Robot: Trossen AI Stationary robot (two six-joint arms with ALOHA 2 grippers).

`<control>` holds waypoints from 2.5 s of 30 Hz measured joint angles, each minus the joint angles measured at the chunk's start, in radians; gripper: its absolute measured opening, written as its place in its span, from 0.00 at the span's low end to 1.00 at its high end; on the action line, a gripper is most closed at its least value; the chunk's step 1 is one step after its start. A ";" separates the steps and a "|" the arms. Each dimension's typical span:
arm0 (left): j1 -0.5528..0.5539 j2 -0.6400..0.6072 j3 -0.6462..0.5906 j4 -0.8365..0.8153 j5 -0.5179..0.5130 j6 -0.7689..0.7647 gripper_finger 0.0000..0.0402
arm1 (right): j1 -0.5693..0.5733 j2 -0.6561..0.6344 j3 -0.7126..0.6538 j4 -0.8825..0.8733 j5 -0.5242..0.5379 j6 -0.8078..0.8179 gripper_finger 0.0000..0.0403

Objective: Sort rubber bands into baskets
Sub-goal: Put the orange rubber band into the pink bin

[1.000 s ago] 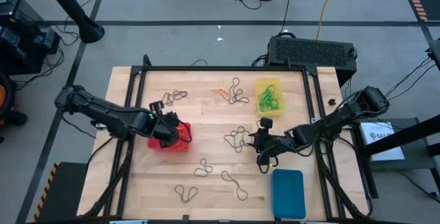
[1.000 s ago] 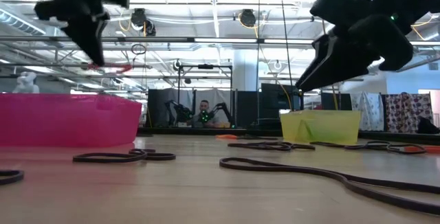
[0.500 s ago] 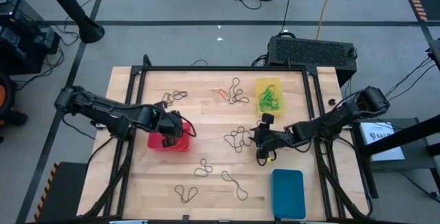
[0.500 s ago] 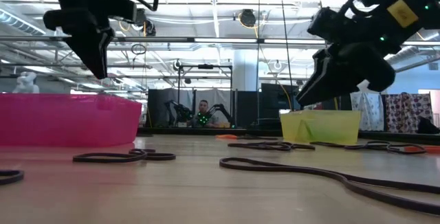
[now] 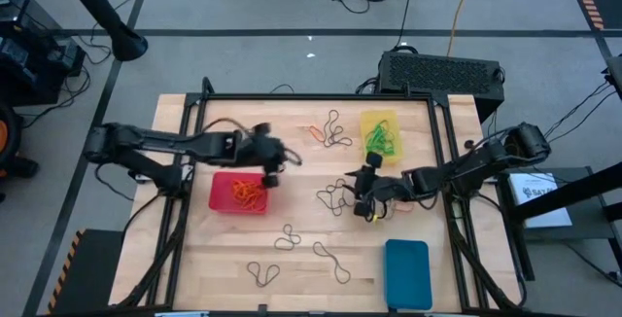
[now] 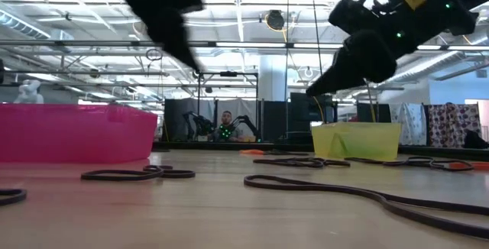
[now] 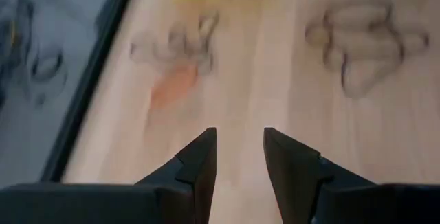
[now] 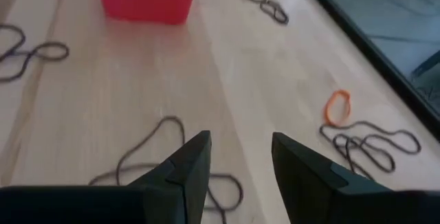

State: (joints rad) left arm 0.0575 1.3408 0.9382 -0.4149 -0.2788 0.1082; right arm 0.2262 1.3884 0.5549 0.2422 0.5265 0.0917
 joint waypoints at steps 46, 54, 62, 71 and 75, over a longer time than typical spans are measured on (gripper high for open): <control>0.507 0.965 0.937 -0.563 0.463 0.710 0.32 | -0.010 0.000 0.000 -0.014 -0.008 0.057 0.37; 0.447 0.941 0.938 -0.689 0.075 0.580 0.32 | -0.031 0.000 0.000 0.042 0.000 0.036 0.37; 0.536 0.816 0.937 -1.022 0.250 0.288 0.32 | -0.191 0.001 0.001 0.237 -0.048 -0.081 0.37; 0.559 0.496 0.745 -0.995 0.299 0.162 0.32 | -0.475 0.270 0.152 0.369 -0.402 -0.116 0.37; 0.538 0.298 0.535 -0.726 0.395 0.160 0.32 | -0.518 0.422 0.258 0.315 -0.397 -0.128 0.37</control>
State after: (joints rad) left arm 0.5953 1.6384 1.4732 -1.1408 0.1160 0.2680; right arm -0.2917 1.8103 0.8127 0.5574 0.1295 -0.0365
